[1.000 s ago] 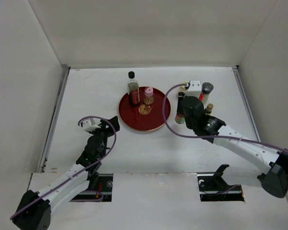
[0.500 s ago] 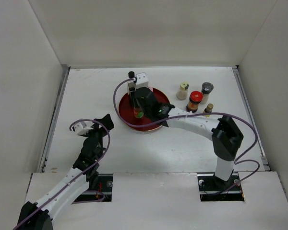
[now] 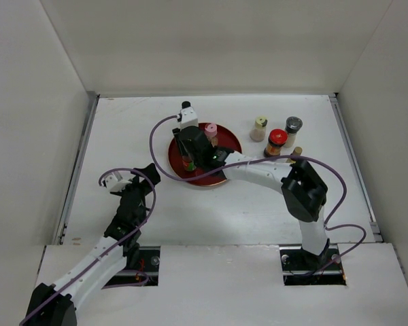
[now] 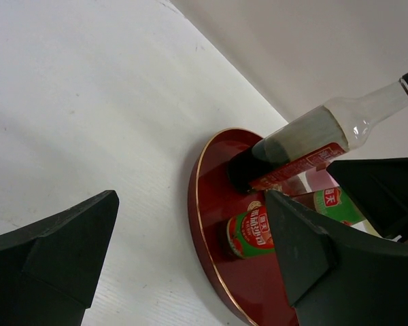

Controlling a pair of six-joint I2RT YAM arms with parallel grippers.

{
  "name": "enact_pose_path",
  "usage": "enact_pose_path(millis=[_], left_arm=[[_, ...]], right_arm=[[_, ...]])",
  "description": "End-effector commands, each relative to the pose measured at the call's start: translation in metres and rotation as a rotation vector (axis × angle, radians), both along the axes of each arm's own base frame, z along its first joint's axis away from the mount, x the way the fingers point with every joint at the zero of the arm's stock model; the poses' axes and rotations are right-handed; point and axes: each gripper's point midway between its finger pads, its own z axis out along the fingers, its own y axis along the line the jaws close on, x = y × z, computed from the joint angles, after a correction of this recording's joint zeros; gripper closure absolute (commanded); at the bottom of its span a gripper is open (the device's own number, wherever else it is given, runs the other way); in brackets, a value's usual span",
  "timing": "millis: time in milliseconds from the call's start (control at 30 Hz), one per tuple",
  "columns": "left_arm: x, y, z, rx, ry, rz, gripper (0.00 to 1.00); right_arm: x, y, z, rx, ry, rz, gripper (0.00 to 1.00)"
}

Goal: Organize the condiment bottles

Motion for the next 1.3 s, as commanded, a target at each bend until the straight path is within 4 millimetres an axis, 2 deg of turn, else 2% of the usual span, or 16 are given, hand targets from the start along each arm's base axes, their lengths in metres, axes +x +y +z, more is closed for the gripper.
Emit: enact_pose_path(millis=[0, 133, 267, 400, 467, 533, 600, 800, 967, 1000, 1067, 1267], left_arm=[[-0.001, 0.000, -0.002, -0.019, -0.013, -0.004, 0.10], [0.000, -0.003, -0.001, -0.020, -0.012, -0.020, 0.10], [0.000, -0.003, -0.002, -0.018, -0.008, -0.020, 0.10], [0.001, -0.003, -0.003, -0.015, -0.004, -0.020, 0.10], [0.001, -0.003, -0.003, -0.014, -0.002, -0.023, 0.10], [0.001, -0.004, -0.001, -0.015, -0.006, -0.025, 0.10], [0.001, -0.002, -0.005, -0.010, 0.002, -0.017, 0.10], [0.002, -0.004, -0.005, -0.008, 0.008, -0.025, 0.10], [0.003, -0.007, -0.005, -0.008, 0.010, -0.036, 0.10], [0.003, -0.006, -0.006, -0.005, 0.015, -0.033, 0.10], [0.004, -0.006, -0.010, 0.002, 0.032, -0.032, 0.10], [0.004, -0.006, -0.007, -0.002, 0.025, -0.036, 0.10]], right_arm=[[0.003, 0.018, 0.066, 0.196, -0.124, 0.005, 0.48], [-0.003, 0.016, 0.061, 0.184, -0.107, 0.006, 0.36], [-0.012, 0.007, 0.075, 0.202, -0.111, 0.007, 0.28], [-0.030, -0.018, 0.096, 0.225, -0.129, 0.002, 0.20], [-0.040, -0.034, 0.100, 0.229, -0.132, 0.000, 0.17], [-0.045, -0.061, 0.097, 0.228, -0.129, -0.035, 0.16], [-0.042, -0.100, 0.088, 0.228, -0.125, -0.115, 0.14], [-0.019, -0.229, 0.055, 0.185, -0.084, -0.416, 0.11], [0.010, -0.320, 0.034, 0.059, -0.041, -0.647, 0.01], [0.015, -0.332, 0.032, 0.038, -0.024, -0.665, 0.01], [0.023, -0.343, 0.029, 0.025, 0.014, -0.671, 0.00], [0.036, -0.350, 0.018, -0.009, 0.105, -0.637, 0.00]])
